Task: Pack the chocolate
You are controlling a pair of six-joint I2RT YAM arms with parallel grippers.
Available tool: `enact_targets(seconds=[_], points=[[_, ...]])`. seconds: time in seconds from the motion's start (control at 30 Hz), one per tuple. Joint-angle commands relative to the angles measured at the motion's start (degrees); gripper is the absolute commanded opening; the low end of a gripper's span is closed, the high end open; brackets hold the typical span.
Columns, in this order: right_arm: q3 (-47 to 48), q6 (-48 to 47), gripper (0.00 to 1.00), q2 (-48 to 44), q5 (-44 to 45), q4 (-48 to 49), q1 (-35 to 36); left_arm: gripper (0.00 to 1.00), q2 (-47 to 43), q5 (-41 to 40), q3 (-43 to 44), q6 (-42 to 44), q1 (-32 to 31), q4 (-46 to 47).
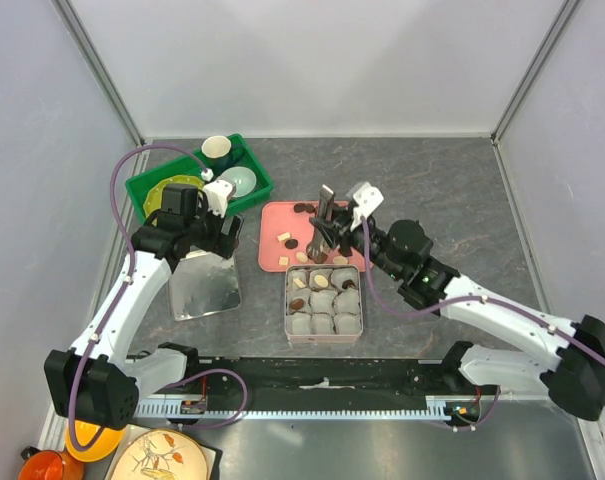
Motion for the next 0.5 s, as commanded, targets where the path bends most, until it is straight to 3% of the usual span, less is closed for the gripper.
enact_targets(seconds=[0.0, 0.2, 0.47], points=[[-3.9, 1.8, 0.30, -7.2, 2.0, -8.4, 4.1, 0.99, -1.1, 0.8, -0.4, 0.8, 0.4, 1.3], [-6.6, 4.4, 0.30, -11.9, 1.7, -13.8, 7.8, 0.99, -0.9, 0.7, 0.2, 0.5, 0.4, 1.4], [-7.8, 4.8, 0.31, -7.4, 1.3, -9.0, 8.3, 0.99, -0.8, 0.4, 0.3, 0.5, 0.4, 1.1]])
